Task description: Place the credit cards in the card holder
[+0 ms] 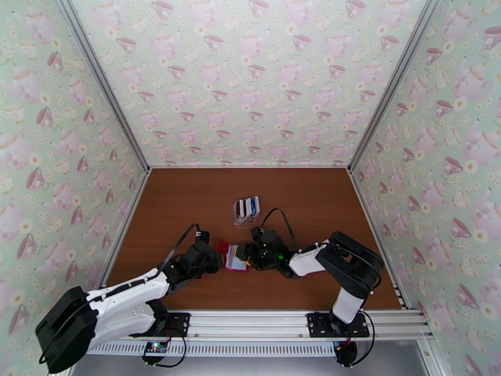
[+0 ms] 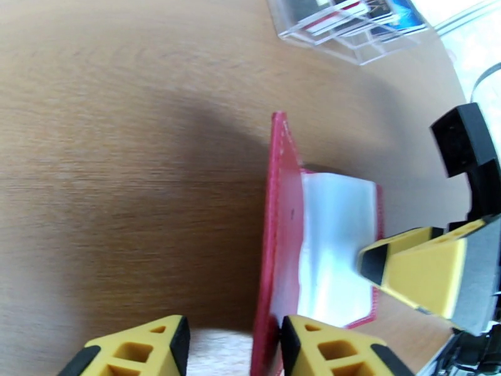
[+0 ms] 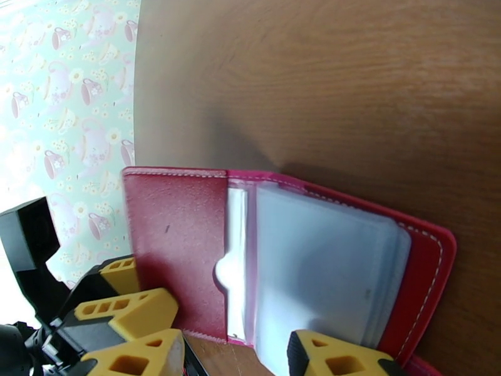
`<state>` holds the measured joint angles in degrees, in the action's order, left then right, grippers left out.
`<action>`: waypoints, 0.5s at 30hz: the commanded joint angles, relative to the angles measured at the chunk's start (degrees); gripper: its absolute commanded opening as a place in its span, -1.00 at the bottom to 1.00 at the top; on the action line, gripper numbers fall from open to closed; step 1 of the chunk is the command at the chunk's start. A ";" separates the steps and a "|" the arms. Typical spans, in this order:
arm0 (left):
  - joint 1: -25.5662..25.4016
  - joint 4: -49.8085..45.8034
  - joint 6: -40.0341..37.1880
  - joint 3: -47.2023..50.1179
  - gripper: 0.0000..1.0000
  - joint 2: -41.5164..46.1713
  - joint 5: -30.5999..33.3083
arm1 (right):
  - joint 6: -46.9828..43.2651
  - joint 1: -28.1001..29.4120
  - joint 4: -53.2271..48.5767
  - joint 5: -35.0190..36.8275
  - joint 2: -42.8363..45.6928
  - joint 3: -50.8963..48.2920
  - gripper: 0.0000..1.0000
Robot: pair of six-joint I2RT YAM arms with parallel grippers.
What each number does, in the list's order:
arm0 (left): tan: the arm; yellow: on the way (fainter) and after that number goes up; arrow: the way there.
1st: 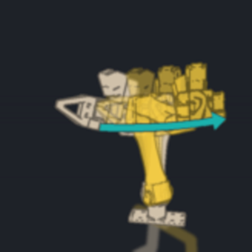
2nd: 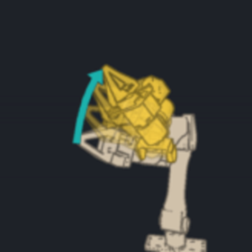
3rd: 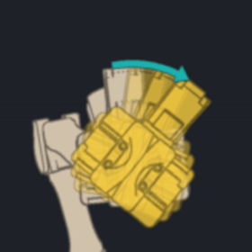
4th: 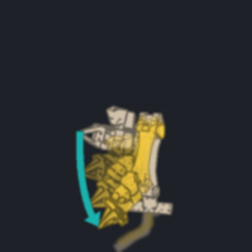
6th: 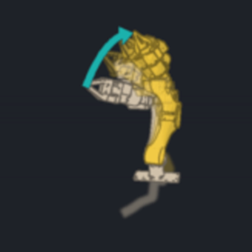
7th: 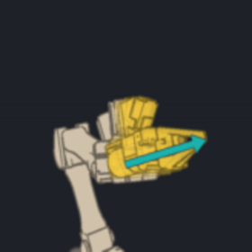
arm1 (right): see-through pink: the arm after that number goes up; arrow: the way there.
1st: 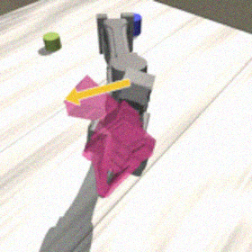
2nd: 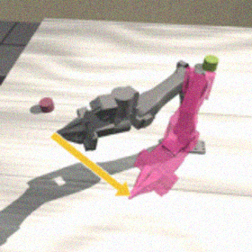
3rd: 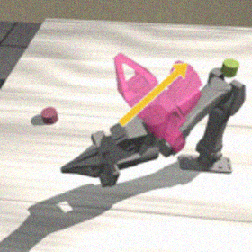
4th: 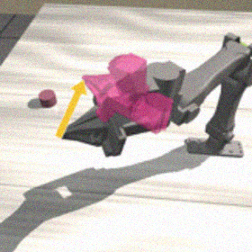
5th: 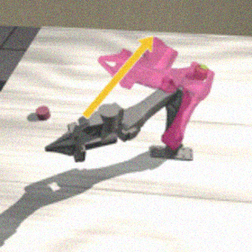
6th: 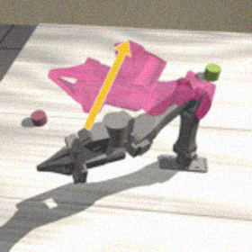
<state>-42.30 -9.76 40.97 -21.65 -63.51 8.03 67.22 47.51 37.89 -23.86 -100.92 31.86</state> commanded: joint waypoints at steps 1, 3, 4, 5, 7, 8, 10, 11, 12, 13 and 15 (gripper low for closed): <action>0.57 -3.84 -3.03 -2.73 -0.09 -2.72 3.11 | -1.25 -0.58 -2.20 0.92 -2.07 -1.27 0.00; 0.67 -5.27 -4.08 -3.98 -0.08 -4.51 4.37 | -1.33 -0.81 -2.38 0.93 -1.99 -1.36 0.00; 0.73 -5.94 -4.64 -4.72 -0.09 -5.44 5.10 | -1.35 -0.86 -2.34 0.97 -1.98 -1.36 0.00; 0.73 -6.48 -5.01 -5.30 -0.09 -6.25 5.59 | -1.35 -0.97 -2.35 0.94 -2.04 -1.44 0.00; 0.72 -7.36 -5.97 -6.74 -0.10 -8.19 6.47 | -1.41 -1.02 -2.33 0.92 -2.03 -1.43 0.00; 0.73 -7.71 -6.22 -7.36 -0.10 -9.13 6.83 | -1.47 -1.09 -2.38 0.91 -2.08 -1.38 0.00; 0.77 -8.96 -7.05 -9.09 -0.12 -11.86 7.85 | -1.48 -1.18 -2.29 0.80 -2.25 -1.32 0.00; 0.75 -9.92 -7.28 -10.14 -0.13 -13.19 8.29 | -1.48 -1.19 -2.25 0.90 -2.35 -1.27 0.00; 0.68 -10.74 -7.71 -11.20 -0.17 -15.08 8.67 | -1.56 -1.34 -2.29 0.92 -2.50 -1.18 0.00; 0.73 -11.30 -8.23 -12.24 -0.19 -16.70 8.55 | -1.56 -1.48 -2.19 0.84 -2.76 -1.05 0.00; 0.46 -11.86 -8.71 -13.69 -0.26 -19.44 8.18 | -1.70 -1.71 -1.76 0.57 -3.33 -0.79 0.00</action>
<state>-41.91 -18.46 34.28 -33.12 -80.05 14.39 67.07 46.52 39.11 -24.49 -101.71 31.86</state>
